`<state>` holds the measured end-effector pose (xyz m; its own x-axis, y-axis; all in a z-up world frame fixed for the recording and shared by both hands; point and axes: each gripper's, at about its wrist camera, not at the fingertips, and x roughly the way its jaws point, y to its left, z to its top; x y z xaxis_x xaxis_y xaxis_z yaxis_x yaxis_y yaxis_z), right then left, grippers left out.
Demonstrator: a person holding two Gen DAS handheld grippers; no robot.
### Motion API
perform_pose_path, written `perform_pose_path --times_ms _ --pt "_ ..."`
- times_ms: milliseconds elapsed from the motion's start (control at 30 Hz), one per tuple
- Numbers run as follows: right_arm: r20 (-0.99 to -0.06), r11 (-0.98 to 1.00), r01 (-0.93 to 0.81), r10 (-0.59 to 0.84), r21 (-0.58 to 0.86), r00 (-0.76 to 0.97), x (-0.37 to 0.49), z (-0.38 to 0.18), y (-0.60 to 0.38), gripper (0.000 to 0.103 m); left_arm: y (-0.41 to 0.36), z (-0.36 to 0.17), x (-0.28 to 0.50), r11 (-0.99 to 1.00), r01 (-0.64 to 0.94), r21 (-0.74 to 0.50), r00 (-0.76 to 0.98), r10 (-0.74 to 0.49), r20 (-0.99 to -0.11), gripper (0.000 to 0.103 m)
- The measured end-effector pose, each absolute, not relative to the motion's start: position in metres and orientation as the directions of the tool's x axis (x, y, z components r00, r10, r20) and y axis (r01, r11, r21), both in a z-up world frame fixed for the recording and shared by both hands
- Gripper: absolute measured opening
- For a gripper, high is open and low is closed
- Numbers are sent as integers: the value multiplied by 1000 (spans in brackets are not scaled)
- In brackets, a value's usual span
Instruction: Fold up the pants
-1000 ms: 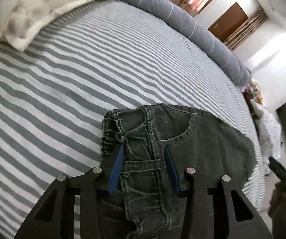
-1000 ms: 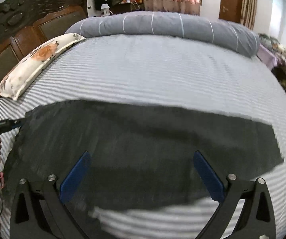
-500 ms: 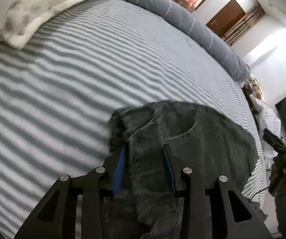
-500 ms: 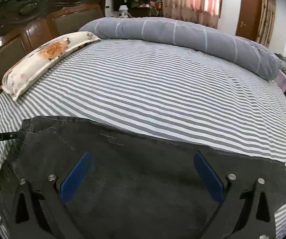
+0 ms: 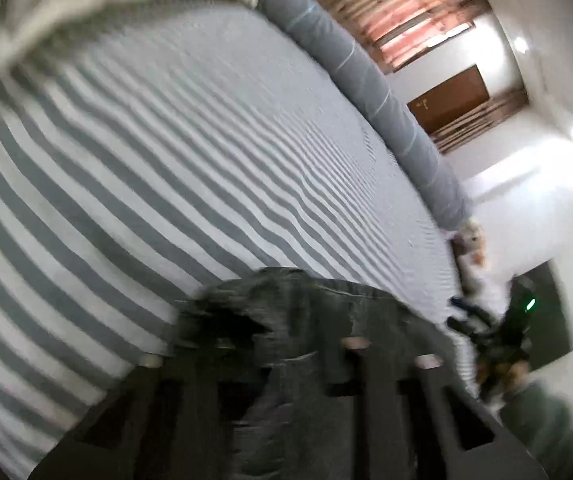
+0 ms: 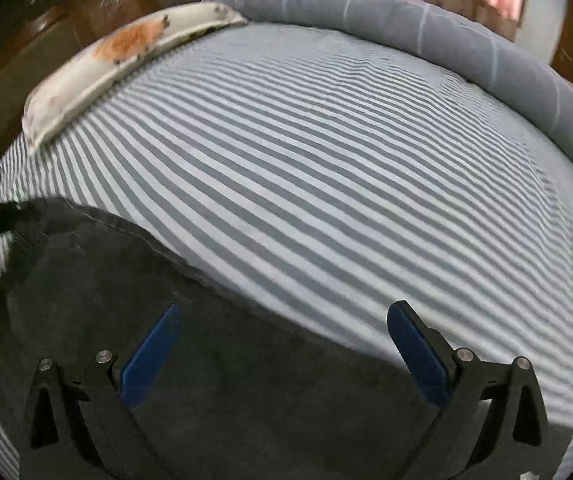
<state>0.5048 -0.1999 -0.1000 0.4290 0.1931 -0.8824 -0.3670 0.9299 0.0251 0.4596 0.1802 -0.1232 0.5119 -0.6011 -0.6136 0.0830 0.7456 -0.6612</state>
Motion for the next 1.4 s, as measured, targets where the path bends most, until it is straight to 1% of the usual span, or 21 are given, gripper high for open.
perform_pose_path --times_ms 33,200,233,267,333,433,500,533,600,667,700,733,767,800,867,967,1067,1167,1333,1400 --pt "-884 922 -385 207 34 419 507 -101 -200 102 179 -117 453 755 111 -646 530 -595 -604 7" --pt "-900 865 -498 267 65 346 516 -105 -193 101 183 -86 424 731 195 -654 611 -612 -502 7" --pt "-903 850 -520 282 78 325 517 -105 -192 95 189 -82 418 728 203 -655 618 -614 -491 7" --pt "-909 831 -547 299 99 289 518 -107 -190 86 188 -78 414 725 213 -655 625 -616 -480 7" --pt "-921 801 -585 313 126 231 520 -110 -185 77 191 -72 406 714 225 -663 640 -622 -452 7" --pt "-934 760 -634 316 144 168 520 -115 -180 75 194 -62 397 709 239 -663 657 -621 -427 7" --pt "-943 732 -664 310 155 121 522 -120 -182 70 196 -59 393 706 246 -664 662 -623 -417 7" --pt "-947 727 -667 305 161 104 523 -123 -184 66 196 -58 391 709 245 -661 666 -619 -417 7" --pt "-950 725 -658 309 205 45 528 -131 -195 60 195 -54 389 713 246 -657 667 -616 -419 7" --pt "-951 731 -641 310 233 9 533 -137 -207 42 194 -54 387 709 245 -662 666 -619 -416 7" --pt "-949 737 -628 315 249 -6 536 -139 -213 37 193 -54 387 713 246 -657 667 -616 -419 7" --pt "-947 741 -621 321 256 -8 536 -139 -217 27 192 -54 386 717 244 -653 669 -612 -422 7" --pt "-945 737 -624 326 260 -8 536 -138 -216 13 191 -55 387 720 242 -650 667 -610 -427 7" --pt "-947 732 -637 322 243 10 531 -134 -214 10 191 -56 391 729 237 -642 667 -603 -438 7" --pt "-955 733 -659 285 166 76 520 -121 -214 7 190 -60 393 751 217 -623 672 -578 -462 7" --pt "-951 760 -646 249 76 181 500 -95 -214 6 191 -65 397 778 191 -599 665 -551 -504 7" --pt "-938 792 -611 201 -15 283 466 -59 -216 6 191 -62 393 800 207 -563 654 -541 -529 7" --pt "-917 794 -595 139 -122 373 414 -23 -208 6 192 -48 380 814 249 -524 639 -545 -543 7" --pt "-871 833 -517 92 -198 482 324 18 -196 5 188 -19 349 849 337 -406 613 -525 -590 7" --pt "-863 852 -490 98 -185 495 294 24 -190 5 185 -7 331 858 374 -352 602 -513 -612 7"
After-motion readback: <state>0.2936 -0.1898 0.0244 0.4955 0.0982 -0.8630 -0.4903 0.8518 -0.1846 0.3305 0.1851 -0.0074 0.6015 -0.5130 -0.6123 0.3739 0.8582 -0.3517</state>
